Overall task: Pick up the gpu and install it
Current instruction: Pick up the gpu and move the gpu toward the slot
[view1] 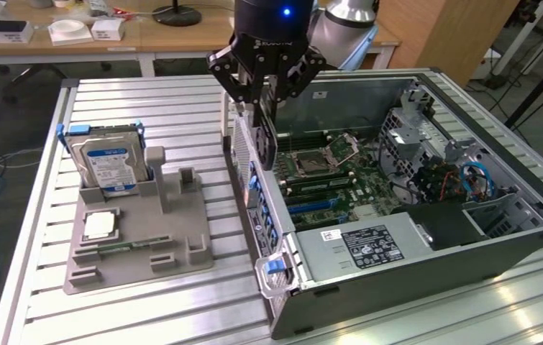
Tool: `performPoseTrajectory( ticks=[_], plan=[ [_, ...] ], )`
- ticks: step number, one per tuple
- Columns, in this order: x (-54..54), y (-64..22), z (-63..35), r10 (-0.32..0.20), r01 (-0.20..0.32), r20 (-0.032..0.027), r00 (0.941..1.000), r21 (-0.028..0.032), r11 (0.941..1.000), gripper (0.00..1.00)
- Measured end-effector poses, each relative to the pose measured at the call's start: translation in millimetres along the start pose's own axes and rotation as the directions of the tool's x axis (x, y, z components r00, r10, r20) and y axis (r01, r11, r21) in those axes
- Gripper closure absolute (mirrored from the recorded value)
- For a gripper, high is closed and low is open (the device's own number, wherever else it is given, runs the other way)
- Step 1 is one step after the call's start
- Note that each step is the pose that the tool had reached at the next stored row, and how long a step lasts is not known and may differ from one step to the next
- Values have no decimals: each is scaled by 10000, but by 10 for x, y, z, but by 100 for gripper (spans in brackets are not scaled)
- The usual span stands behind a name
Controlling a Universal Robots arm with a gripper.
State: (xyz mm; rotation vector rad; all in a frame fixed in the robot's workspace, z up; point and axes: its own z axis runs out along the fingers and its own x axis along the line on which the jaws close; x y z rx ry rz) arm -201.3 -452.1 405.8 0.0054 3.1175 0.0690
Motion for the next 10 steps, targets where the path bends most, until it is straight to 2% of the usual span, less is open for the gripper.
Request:
performPoseTrajectory(
  ticks=[10],
  plan=[
    [-29,0,5,-1,1,0,10000,-1,10000,74]
  ],
)
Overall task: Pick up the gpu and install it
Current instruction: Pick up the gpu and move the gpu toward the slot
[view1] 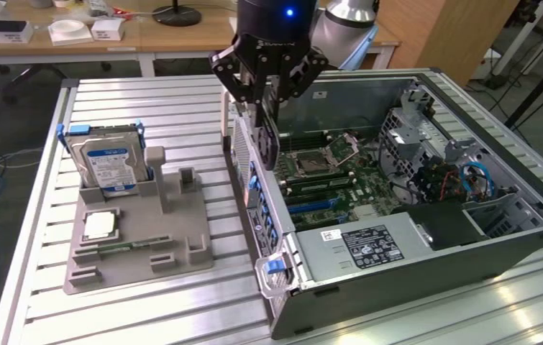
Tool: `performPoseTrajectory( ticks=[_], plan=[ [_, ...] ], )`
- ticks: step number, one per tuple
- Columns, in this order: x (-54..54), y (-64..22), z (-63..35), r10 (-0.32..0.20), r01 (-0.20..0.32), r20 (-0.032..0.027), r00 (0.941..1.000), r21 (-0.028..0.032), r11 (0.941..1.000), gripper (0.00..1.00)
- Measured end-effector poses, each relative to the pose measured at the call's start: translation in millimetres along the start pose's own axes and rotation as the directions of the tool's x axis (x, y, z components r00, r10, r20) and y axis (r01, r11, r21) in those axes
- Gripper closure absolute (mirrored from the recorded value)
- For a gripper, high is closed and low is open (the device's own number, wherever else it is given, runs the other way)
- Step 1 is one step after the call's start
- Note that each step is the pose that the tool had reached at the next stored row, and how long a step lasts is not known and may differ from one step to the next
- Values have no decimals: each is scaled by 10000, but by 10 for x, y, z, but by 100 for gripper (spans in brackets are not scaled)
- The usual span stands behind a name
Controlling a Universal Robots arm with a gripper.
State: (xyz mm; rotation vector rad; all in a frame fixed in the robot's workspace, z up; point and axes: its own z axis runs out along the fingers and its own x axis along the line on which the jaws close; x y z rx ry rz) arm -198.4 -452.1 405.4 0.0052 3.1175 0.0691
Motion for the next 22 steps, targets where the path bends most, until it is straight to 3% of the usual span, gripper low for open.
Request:
performPoseTrajectory(
  ticks=[14,22],
  plan=[
    [-45,0,5,0,0,0,10000,0,10000,74],
    [-132,0,9,1,-1,1,10000,0,10000,74]
  ],
)
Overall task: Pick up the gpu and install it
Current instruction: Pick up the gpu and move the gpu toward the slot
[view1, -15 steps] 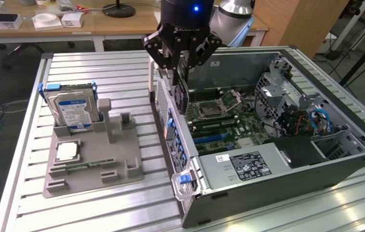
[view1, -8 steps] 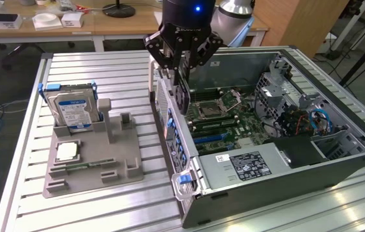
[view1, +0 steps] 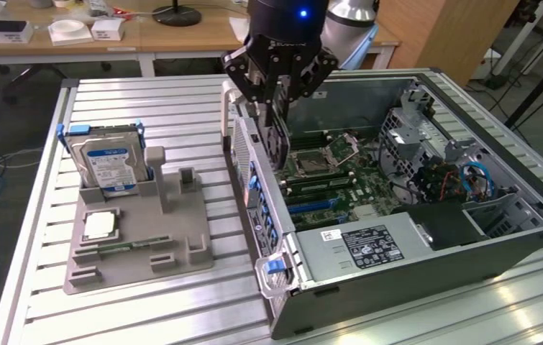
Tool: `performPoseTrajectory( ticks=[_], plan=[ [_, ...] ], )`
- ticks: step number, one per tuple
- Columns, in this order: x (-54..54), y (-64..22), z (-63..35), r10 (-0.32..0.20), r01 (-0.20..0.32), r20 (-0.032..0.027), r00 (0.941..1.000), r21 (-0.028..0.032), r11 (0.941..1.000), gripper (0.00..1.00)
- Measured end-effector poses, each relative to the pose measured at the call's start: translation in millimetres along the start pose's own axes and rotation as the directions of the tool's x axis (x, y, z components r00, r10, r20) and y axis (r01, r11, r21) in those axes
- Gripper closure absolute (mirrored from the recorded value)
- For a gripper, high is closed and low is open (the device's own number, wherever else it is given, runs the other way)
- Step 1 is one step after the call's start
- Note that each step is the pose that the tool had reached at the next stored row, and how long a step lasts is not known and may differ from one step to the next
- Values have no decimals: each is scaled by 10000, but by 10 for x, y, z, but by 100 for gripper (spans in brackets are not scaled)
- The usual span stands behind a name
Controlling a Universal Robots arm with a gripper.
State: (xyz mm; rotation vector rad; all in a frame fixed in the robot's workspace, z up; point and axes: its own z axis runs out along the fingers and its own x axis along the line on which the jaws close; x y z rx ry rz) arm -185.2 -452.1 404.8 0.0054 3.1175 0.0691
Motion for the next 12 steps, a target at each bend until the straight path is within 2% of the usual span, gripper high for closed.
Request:
performPoseTrajectory(
  ticks=[12],
  plan=[
    [-122,0,7,0,0,0,10000,0,10000,74]
  ],
)
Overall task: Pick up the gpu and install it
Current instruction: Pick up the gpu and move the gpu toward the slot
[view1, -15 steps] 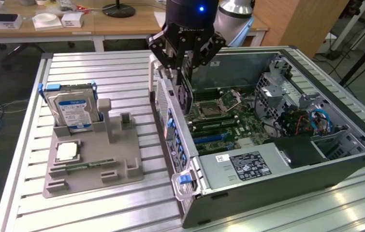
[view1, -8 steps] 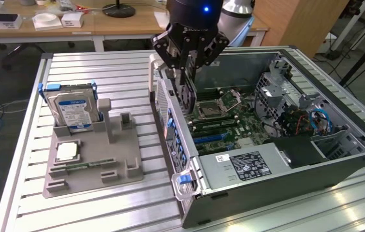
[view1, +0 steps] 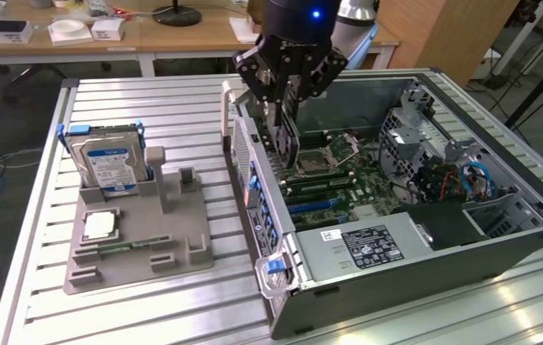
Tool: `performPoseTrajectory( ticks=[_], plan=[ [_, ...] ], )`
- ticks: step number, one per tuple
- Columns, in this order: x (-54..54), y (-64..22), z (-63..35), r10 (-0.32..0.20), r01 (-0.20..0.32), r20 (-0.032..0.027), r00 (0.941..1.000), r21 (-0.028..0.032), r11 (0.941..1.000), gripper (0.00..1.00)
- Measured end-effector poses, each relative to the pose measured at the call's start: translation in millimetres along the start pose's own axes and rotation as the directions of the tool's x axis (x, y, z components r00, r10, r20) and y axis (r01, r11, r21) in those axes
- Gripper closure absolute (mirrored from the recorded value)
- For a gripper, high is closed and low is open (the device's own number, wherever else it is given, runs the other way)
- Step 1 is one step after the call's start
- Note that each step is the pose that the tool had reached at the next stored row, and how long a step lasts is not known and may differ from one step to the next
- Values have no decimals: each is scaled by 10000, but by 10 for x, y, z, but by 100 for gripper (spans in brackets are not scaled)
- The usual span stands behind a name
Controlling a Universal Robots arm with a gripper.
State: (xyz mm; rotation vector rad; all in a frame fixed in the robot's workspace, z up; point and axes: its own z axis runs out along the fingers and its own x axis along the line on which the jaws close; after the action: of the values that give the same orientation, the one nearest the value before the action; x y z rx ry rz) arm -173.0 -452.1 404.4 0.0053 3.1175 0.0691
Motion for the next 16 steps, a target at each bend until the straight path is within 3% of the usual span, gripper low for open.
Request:
performPoseTrajectory(
  ticks=[16],
  plan=[
    [-85,0,7,0,0,1,10000,0,10000,74]
  ],
)
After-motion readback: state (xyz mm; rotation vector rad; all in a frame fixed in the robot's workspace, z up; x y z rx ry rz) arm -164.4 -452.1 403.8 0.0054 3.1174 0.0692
